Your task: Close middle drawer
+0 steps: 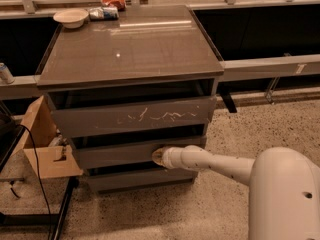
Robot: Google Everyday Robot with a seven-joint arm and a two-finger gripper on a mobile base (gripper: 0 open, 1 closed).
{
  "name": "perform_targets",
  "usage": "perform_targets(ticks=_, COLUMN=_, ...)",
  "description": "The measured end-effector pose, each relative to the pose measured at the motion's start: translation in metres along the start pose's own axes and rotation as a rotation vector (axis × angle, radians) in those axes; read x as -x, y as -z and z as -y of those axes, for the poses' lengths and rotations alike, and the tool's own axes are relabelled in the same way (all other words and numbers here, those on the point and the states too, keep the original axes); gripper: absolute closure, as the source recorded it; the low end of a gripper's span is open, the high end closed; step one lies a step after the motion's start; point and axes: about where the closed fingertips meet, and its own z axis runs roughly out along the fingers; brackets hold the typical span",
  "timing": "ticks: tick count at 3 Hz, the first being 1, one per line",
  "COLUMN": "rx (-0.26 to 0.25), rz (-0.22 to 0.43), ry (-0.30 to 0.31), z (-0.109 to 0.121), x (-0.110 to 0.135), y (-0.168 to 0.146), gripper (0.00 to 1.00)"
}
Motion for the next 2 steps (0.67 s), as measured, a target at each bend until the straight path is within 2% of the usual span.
perform_targets(ticks=1, rx=0.007, rz=-0.011, ry=-0.004, z=0.0, x=-0.006, y=0.001, gripper=1.0)
perform_targets(ticks=2, rx=0.06, rz=-0.015, ry=-0.016, z=-0.014, x=-0.003, y=0.019, gripper=1.0)
